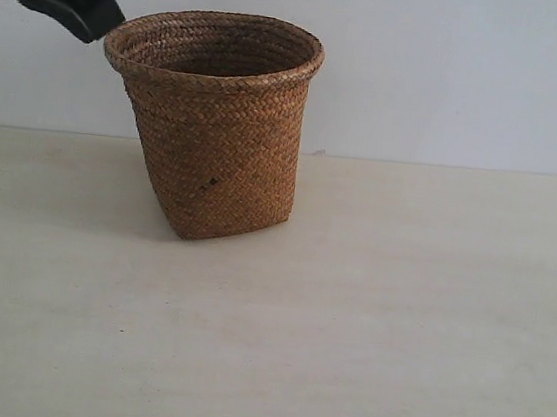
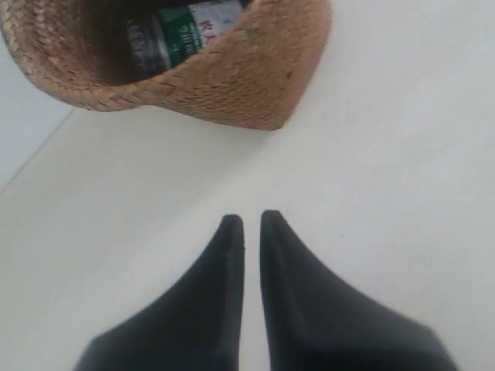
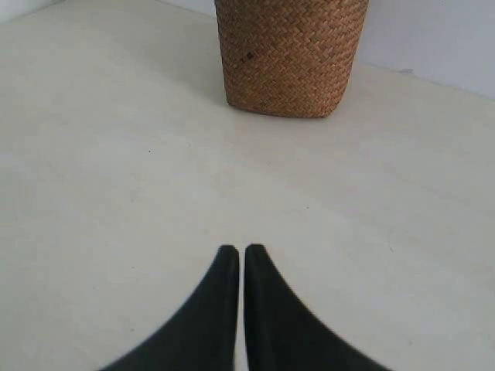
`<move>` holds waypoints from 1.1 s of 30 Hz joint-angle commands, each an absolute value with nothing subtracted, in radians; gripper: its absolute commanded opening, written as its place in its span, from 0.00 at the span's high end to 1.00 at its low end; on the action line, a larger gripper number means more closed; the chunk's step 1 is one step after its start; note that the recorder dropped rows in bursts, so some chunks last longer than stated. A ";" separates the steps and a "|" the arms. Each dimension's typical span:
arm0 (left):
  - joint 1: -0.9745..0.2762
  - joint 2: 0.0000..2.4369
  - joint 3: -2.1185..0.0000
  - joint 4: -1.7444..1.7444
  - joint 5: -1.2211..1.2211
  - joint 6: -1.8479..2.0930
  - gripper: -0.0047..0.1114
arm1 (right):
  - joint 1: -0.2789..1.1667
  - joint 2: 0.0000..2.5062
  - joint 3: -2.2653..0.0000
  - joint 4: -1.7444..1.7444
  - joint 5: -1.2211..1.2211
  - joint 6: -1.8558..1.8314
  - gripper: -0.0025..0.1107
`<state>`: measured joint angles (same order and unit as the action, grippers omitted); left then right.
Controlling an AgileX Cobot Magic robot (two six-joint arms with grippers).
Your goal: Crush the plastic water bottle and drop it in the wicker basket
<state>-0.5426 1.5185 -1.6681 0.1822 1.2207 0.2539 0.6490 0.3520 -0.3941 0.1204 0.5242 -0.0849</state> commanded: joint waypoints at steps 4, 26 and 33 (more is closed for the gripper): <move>-0.539 1.221 -1.489 -0.006 1.221 0.267 0.92 | 0.650 0.348 -0.390 0.123 0.513 -0.085 0.98; -0.539 0.688 -1.428 -0.012 1.221 0.235 0.92 | 0.650 0.348 -0.390 0.123 0.513 -0.085 0.98; -0.496 0.564 -1.199 -0.028 1.117 0.171 0.92 | 0.650 0.348 -0.390 0.123 0.513 -0.085 0.98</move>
<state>-0.5223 0.6021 -1.2839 0.0000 1.1924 0.2056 0.6490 0.3520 -0.3941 0.1204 0.5242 -0.0849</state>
